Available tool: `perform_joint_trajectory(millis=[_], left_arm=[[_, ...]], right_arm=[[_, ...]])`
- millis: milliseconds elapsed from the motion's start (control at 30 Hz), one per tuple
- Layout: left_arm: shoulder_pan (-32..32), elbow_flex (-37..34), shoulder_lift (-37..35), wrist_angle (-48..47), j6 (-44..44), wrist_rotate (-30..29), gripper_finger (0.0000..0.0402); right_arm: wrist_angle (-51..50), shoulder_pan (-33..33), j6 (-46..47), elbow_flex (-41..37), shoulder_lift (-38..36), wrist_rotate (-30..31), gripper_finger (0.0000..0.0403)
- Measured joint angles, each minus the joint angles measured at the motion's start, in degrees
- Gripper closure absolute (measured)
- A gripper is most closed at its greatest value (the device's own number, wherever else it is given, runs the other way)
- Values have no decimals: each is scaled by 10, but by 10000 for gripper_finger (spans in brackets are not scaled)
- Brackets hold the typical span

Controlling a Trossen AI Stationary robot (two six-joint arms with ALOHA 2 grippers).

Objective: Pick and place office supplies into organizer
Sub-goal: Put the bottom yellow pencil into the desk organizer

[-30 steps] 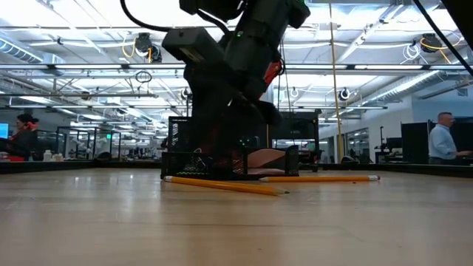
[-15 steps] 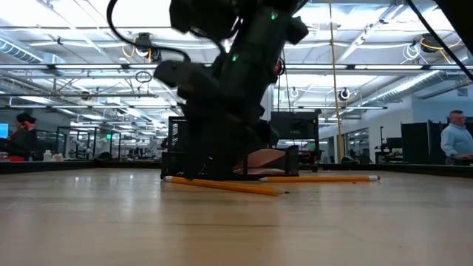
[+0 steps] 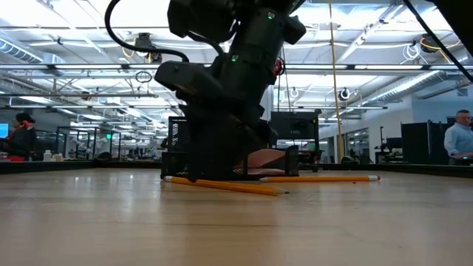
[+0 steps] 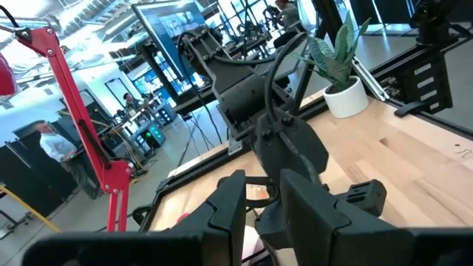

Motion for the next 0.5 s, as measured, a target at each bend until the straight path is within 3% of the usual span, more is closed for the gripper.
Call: perform_joint_trajectory(millis=[367,500], left_arm=[[0,0,0,0,-1,0,309],[0,0,0,0,-3,0,309]], right_arm=[[-10,20,-62,-1,1,59,381],[-13,33,-65,-2,1,59,390]])
